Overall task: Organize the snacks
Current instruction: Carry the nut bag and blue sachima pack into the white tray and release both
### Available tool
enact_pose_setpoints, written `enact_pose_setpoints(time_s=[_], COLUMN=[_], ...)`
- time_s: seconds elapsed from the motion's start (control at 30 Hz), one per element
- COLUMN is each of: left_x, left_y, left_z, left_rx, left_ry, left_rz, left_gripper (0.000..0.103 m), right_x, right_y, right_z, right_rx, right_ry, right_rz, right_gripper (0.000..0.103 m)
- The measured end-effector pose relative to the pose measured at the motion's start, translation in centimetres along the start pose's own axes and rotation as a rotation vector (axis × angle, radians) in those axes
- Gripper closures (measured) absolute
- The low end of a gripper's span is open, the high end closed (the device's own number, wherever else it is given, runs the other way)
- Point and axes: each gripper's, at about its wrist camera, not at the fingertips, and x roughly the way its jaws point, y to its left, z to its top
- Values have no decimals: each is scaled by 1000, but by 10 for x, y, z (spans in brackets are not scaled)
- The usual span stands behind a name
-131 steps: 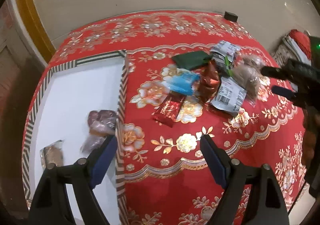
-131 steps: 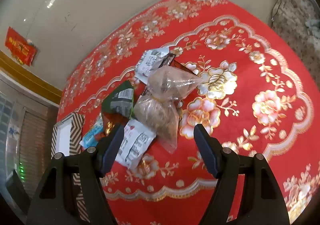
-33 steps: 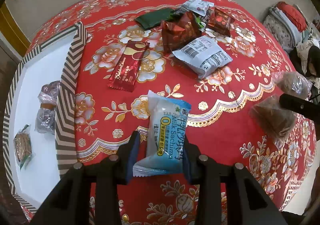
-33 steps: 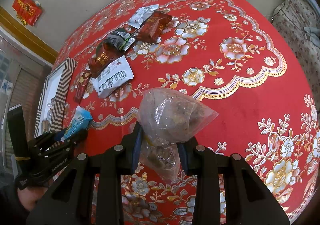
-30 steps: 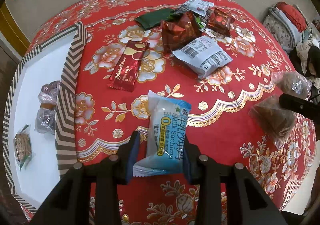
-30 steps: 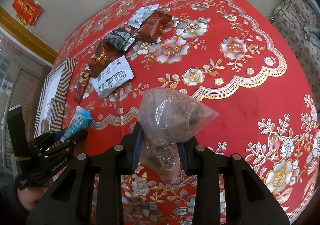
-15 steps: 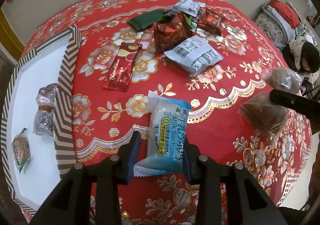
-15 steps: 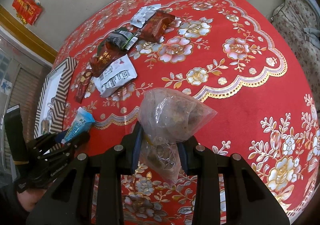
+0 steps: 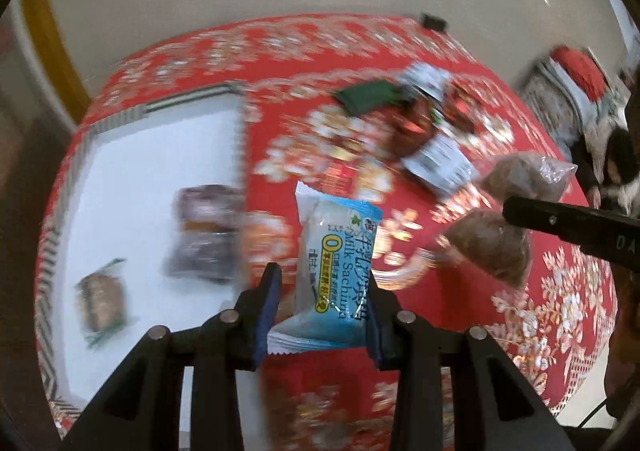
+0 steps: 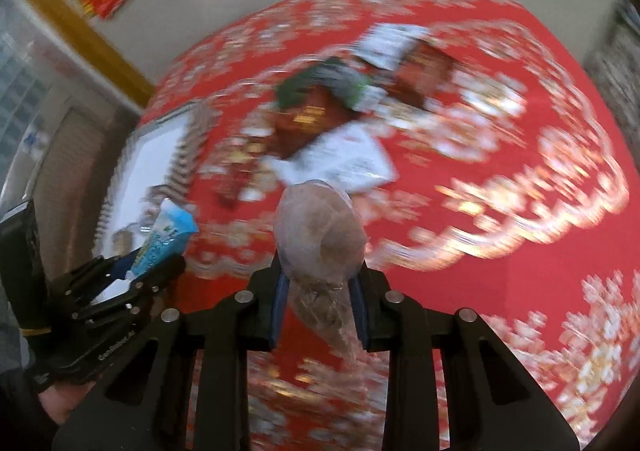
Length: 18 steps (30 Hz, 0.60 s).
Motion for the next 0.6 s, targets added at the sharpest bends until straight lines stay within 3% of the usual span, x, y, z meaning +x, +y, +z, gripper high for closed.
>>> enact_pose_setpoints(time_s=[0.27,0.47,0.6], left_x=[-12,-1,5], left_y=[85,109,116], left_z=[-24,-42,-42], left_rx=[-173,-213,-221], left_ry=[9,61,71], left_rz=[74,79,69], left_gripper=[63,63,63], right_x=[21,41,72], right_y=[105,178,211], right_z=[30,52,58], right_rx=[-181,-265,-294], right_ry=[-5,1,53], right_rz=[143,248,253], right_gripper=[85,85,85])
